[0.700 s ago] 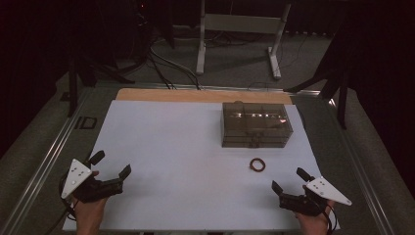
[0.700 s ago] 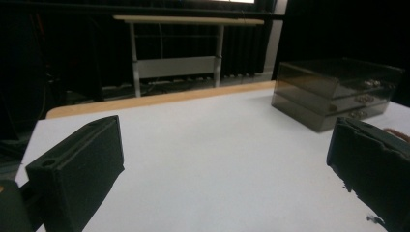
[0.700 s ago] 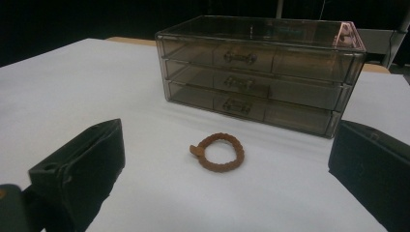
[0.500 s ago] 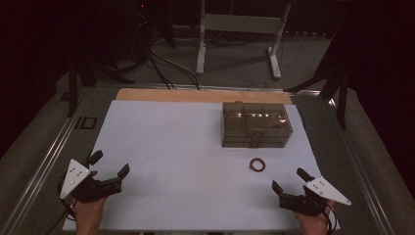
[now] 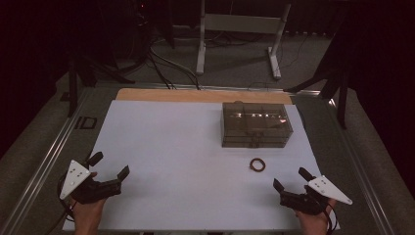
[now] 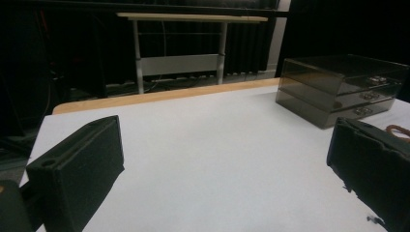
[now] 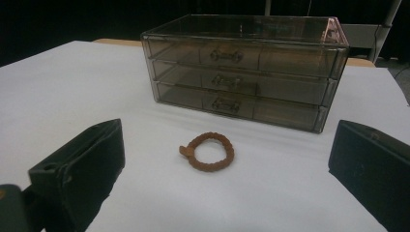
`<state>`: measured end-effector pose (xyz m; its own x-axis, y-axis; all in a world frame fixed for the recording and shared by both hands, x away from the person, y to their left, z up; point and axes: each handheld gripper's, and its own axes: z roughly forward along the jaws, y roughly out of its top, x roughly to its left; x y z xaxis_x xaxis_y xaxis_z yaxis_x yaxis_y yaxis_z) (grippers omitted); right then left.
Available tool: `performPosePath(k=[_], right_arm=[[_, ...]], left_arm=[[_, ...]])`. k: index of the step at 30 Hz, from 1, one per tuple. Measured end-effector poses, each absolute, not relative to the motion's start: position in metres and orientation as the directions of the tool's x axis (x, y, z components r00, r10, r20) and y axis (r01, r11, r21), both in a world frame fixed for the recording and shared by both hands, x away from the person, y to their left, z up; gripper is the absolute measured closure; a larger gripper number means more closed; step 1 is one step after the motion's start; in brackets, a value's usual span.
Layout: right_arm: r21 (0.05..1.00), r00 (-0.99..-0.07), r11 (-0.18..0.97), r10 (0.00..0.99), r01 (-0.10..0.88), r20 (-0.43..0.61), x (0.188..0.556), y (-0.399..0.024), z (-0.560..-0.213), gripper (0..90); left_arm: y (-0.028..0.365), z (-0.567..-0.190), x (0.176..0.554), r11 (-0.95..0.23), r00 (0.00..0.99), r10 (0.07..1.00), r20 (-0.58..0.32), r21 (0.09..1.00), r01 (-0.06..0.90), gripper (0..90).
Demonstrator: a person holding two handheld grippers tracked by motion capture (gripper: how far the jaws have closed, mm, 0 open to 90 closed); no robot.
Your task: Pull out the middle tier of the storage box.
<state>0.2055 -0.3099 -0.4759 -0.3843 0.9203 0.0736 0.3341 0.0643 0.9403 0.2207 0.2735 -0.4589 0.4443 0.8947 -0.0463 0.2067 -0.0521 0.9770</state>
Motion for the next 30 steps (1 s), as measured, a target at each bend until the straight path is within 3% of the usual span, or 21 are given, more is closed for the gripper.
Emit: performPosePath(k=[30], right_arm=[[0.936, -0.368, 0.057, 0.927, 0.348, 0.080, 0.220, -0.299, -0.468, 0.0]], left_arm=[[0.275, -0.463, 0.222, -0.044, 0.449, 0.891, -0.064, 0.973, 0.225, 1.1]])
